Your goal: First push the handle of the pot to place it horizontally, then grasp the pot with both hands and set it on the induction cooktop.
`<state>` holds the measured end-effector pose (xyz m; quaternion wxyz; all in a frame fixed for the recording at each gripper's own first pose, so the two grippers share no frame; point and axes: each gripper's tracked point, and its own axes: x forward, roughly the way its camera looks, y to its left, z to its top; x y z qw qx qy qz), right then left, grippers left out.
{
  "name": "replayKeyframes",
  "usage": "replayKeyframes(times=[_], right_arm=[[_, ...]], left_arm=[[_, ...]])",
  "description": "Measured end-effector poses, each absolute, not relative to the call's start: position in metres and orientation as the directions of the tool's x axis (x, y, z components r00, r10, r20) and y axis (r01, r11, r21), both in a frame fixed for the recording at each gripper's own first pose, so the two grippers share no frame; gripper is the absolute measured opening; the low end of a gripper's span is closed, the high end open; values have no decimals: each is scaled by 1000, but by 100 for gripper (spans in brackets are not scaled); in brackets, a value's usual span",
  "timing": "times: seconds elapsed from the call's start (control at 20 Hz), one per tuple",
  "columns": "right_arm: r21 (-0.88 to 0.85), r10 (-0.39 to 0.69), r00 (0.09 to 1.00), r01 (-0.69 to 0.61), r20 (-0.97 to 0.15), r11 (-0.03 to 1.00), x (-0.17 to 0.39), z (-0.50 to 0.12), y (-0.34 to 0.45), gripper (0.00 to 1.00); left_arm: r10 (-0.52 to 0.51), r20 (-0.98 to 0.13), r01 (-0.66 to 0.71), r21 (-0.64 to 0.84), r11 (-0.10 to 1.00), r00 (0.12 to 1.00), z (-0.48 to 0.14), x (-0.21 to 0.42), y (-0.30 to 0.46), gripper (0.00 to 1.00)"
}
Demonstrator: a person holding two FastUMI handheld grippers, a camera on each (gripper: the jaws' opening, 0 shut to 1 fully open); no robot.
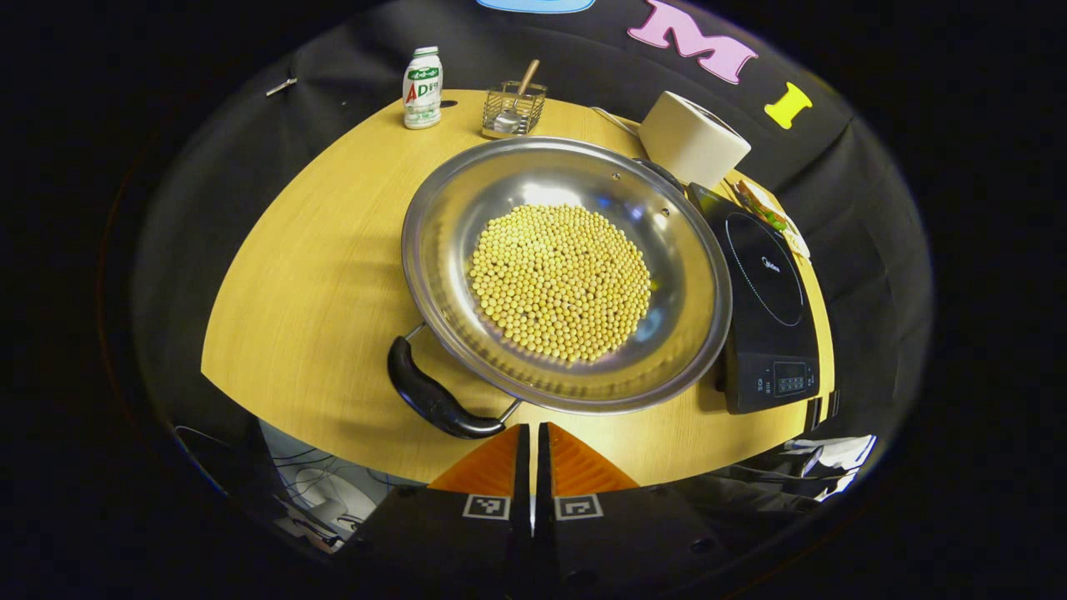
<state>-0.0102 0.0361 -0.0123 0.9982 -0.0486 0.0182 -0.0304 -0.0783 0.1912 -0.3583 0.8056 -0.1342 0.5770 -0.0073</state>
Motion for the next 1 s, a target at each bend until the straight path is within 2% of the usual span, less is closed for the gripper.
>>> replayKeyframes(times=[0.4,1.0], right_arm=[[-108,-61,997,56,-48,993,-10,-18,48,98],[-122,-16,995,4,-97,993,-19,-30,74,98]], left_arm=[[-46,-939,-251,-138,958,342,-367,-66,263,5],[42,-912,-333,-106,937,409,-371,10,351,5]])
